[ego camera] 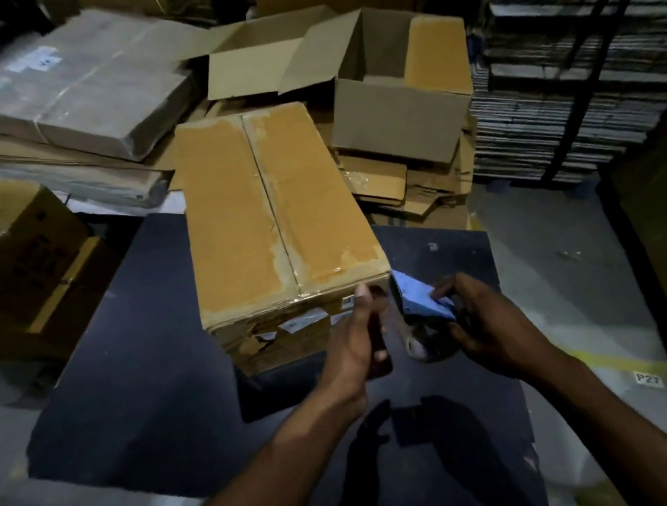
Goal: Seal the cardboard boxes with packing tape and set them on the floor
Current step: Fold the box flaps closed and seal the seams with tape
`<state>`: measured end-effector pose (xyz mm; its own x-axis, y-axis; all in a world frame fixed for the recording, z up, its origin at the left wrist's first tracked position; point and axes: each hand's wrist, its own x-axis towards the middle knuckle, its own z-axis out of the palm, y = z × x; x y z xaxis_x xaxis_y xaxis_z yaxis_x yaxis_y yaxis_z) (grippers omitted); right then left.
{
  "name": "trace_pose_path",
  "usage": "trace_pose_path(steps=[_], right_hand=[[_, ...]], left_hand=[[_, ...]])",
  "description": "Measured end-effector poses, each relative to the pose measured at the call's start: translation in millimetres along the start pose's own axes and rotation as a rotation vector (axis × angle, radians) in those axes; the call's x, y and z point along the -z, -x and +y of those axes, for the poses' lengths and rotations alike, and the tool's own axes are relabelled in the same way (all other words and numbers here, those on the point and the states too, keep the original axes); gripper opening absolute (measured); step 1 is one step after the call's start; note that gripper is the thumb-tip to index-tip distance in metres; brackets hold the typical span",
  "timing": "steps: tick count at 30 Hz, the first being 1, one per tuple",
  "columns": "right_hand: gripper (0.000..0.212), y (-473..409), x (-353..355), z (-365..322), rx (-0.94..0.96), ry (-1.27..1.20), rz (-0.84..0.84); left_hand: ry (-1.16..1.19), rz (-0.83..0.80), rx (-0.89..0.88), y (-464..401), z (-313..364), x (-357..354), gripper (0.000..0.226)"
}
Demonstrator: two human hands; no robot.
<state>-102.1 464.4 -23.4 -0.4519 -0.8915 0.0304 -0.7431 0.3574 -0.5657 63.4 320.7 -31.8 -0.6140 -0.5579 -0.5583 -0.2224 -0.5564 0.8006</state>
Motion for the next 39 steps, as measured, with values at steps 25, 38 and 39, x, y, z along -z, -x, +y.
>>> trace_pose_path(steps=[25, 38, 39], right_hand=[[0.03, -151.7, -19.8, -166.6, 0.651, 0.436, -0.408], [0.05, -178.2, -27.8, -185.2, 0.542, 0.68, -0.599], [0.05, -179.2, -29.6, -187.0, 0.534, 0.682, -0.584]], left_hand=[[0.207, 0.539, -0.163, 9.1, 56.2, 247.7, 0.007], [0.227, 0.583, -0.15, -23.9, 25.0, 254.3, 0.02], [0.221, 0.6, -0.148, -26.5, 21.9, 253.9, 0.02]])
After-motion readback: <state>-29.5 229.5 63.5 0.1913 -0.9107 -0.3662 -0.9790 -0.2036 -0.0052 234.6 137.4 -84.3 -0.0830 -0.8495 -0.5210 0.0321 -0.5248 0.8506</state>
